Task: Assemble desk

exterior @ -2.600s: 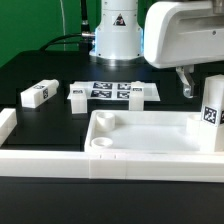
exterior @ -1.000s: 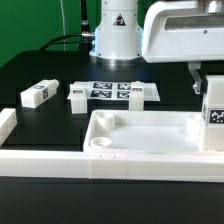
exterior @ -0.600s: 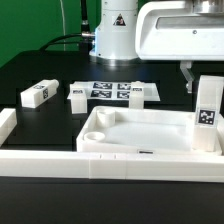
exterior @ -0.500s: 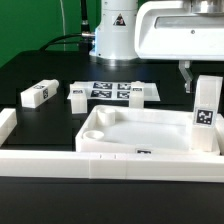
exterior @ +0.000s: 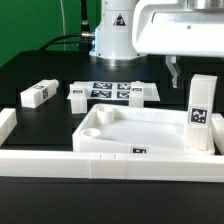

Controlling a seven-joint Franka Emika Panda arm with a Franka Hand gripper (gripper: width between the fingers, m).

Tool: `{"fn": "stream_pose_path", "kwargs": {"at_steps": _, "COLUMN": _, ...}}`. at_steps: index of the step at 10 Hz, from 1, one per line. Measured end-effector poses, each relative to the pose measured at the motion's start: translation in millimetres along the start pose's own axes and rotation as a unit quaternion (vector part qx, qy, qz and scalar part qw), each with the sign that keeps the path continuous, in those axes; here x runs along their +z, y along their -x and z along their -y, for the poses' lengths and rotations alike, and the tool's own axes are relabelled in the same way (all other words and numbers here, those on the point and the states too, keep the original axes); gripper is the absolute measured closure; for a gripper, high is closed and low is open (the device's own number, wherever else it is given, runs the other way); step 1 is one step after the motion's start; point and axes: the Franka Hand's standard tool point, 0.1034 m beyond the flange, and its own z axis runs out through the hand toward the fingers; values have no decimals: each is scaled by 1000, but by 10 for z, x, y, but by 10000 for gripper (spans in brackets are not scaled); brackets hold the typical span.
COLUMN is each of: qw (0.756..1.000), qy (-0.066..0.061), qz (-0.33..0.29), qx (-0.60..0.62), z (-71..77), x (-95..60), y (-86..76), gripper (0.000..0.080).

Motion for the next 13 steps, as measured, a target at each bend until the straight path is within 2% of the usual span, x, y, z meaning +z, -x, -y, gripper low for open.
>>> {"fn": "stream_pose_path", "kwargs": {"at_steps": 1, "qw": 1000, "qy": -3, "qz": -2, "qx": -19, "z": -46, "x": -134, "y": 18, "gripper": 168}}
{"fn": "stream_pose_path", "kwargs": {"at_steps": 3, "qw": 999, "qy": -3, "qz": -2, "qx": -43, "z": -156, "x": -259, "y": 108, "gripper": 153}}
{"fn": "stream_pose_path", "kwargs": {"at_steps": 11, "qw": 999, "qy": -2, "qz": 0, "qx": -44, "z": -144, "x": -222, "y": 110, "gripper": 151}}
{"fn": "stream_pose_path", "kwargs": {"at_steps": 13, "qw": 998, "qy": -2, "qz": -2, "qx": -59, "z": -191, "x": -261, "y": 75, "gripper": 151}}
